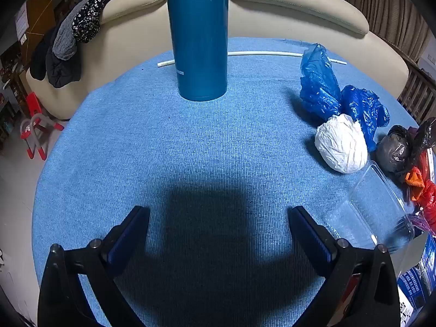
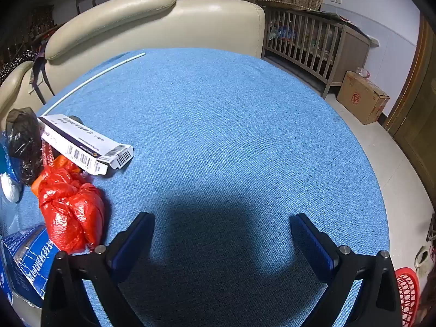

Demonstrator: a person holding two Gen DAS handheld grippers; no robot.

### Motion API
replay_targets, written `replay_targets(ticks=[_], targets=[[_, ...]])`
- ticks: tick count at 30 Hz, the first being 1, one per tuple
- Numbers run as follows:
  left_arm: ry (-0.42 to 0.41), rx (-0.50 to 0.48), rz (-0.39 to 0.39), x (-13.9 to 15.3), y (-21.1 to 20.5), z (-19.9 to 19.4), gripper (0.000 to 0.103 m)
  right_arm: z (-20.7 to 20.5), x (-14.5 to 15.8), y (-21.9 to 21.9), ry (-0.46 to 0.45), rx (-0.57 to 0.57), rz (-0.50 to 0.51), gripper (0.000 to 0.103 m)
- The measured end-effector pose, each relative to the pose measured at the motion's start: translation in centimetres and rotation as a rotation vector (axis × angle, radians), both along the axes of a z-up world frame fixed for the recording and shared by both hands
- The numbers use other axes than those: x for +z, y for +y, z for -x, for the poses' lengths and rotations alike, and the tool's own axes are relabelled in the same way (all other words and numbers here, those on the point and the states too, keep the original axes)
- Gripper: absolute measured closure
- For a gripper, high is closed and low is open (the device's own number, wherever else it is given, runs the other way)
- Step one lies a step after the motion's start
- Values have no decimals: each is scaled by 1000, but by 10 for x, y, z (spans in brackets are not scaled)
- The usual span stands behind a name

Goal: Collect trash
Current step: 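Move both tools toward the medicine boxes on the table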

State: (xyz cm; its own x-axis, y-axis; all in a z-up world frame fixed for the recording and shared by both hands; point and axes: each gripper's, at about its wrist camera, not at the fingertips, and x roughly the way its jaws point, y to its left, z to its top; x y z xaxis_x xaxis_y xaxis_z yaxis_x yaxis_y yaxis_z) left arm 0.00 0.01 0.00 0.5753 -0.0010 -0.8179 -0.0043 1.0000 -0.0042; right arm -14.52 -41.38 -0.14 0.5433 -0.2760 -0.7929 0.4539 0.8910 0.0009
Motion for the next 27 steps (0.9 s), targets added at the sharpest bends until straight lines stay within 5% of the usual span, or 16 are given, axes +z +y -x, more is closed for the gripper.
replay_targets(ticks=[14, 25, 27], targets=[[-37, -6, 14, 11, 9, 14, 0, 0, -1, 0, 0, -6, -1, 0], [-138, -68, 53, 62, -9, 81, 0, 6, 5, 2, 30, -11, -33, 0], [-151, -88, 50, 66, -19, 90, 0, 26, 20, 12, -37, -3, -16, 0]])
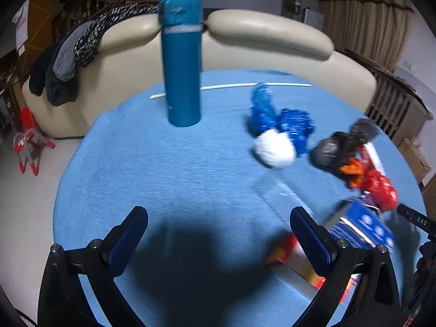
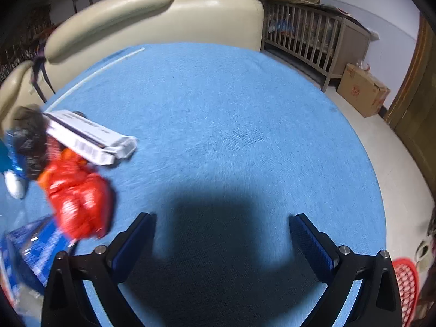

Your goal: Collect trash

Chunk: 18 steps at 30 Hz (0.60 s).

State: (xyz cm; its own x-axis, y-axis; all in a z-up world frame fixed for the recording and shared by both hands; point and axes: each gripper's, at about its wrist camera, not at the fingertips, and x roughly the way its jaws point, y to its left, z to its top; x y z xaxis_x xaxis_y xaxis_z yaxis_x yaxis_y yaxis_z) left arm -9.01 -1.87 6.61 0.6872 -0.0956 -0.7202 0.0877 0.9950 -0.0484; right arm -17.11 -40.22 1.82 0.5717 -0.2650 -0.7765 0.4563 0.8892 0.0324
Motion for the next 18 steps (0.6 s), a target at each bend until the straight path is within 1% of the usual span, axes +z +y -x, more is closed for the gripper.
replay_targets(ticks=[2, 4, 5, 9, 11, 14, 18], targets=[[-17, -23, -2, 6, -8, 9, 0, 24, 18, 15, -52, 7, 43, 0], [-31, -47, -1, 11, -18, 18, 0, 44, 32, 27, -94, 24, 49, 0], [-33, -55, 3, 12, -20, 16, 0, 55, 39, 33, -118, 17, 59, 0], [-44, -83, 22, 19, -33, 32, 0, 91, 56, 54, -182, 22, 15, 0], [-60, -85, 7, 23, -38, 36, 0, 100, 61, 63, -201, 35, 8, 0], [-66, -88, 10, 26, -41, 41, 0, 108, 61, 76, -207, 60, 4, 0], [-63, -88, 12, 28, -41, 43, 0, 108, 67, 92, -212, 97, 37, 0]])
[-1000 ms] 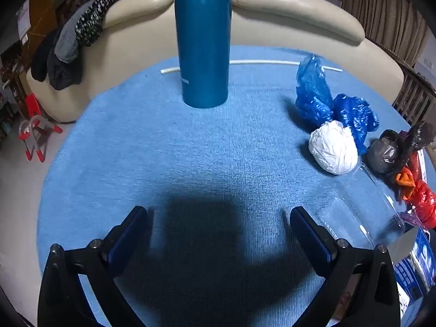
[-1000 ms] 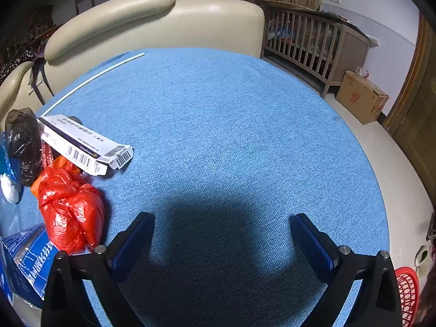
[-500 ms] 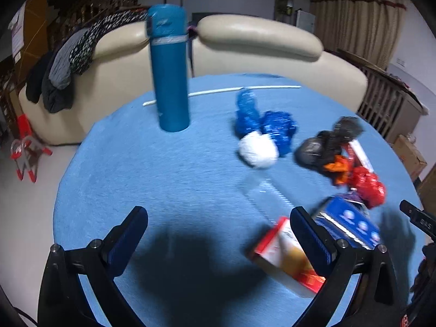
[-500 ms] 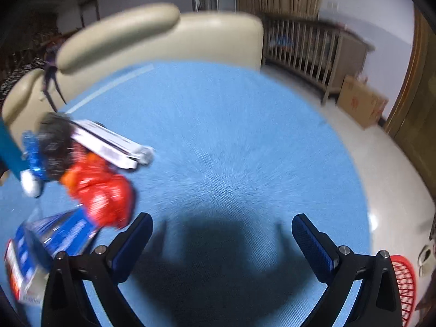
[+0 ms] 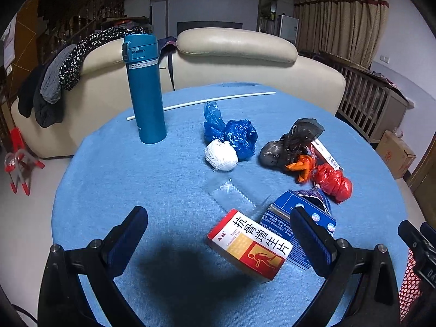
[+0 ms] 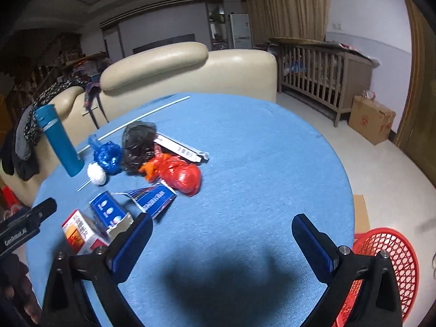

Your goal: Collect trash

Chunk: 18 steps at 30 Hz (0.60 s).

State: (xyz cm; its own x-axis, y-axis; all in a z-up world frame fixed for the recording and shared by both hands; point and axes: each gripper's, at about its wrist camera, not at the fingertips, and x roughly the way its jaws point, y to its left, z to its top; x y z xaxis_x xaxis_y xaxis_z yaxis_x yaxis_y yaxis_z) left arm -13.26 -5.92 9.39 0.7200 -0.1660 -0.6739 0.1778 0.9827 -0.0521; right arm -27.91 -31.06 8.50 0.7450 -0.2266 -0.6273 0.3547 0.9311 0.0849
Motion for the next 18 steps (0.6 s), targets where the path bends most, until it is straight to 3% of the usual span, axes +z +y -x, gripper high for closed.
replay_targets(ticks=[18], targets=[[10, -3, 7, -5, 2, 7, 0, 4, 6, 30, -23, 86, 57, 0]])
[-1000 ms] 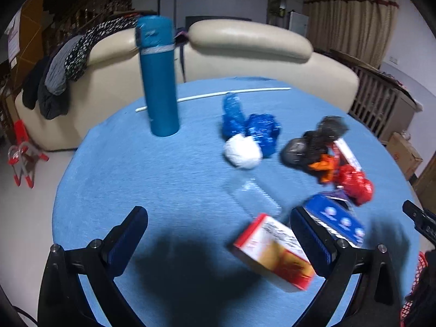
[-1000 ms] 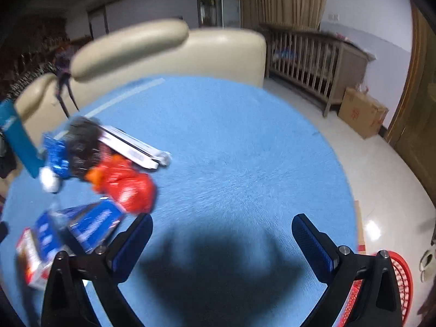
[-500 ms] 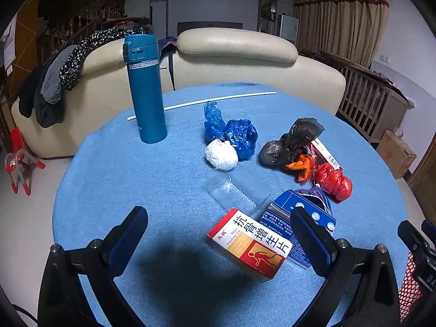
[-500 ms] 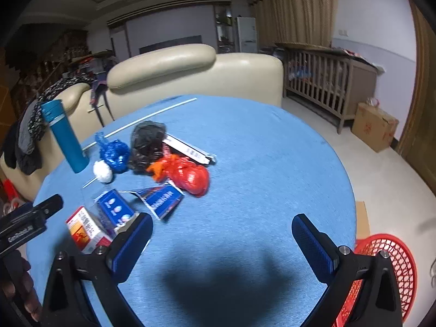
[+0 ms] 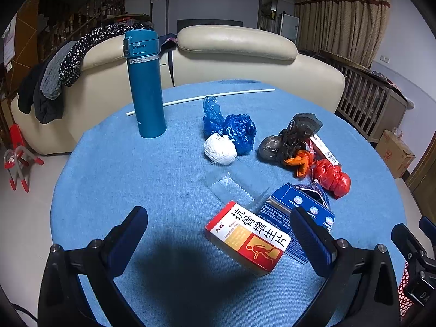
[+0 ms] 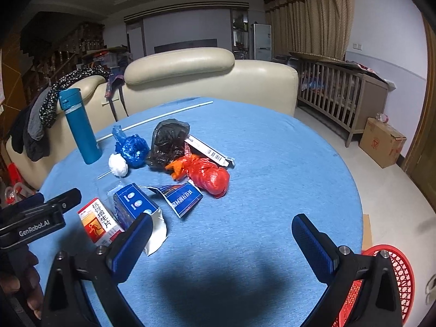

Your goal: Collect trash

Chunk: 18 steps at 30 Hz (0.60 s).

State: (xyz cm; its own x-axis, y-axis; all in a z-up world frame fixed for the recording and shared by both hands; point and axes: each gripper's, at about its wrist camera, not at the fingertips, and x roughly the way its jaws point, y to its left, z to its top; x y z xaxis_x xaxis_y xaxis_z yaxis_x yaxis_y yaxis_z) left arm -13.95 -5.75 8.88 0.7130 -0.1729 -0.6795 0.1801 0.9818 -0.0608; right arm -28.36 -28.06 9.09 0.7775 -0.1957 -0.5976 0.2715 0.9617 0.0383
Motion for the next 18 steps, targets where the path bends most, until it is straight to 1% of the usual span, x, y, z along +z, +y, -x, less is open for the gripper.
replay_targets(ticks=[18], targets=[[7, -4, -5, -1, 0, -1, 0, 1, -5, -2, 8, 1, -16, 0]])
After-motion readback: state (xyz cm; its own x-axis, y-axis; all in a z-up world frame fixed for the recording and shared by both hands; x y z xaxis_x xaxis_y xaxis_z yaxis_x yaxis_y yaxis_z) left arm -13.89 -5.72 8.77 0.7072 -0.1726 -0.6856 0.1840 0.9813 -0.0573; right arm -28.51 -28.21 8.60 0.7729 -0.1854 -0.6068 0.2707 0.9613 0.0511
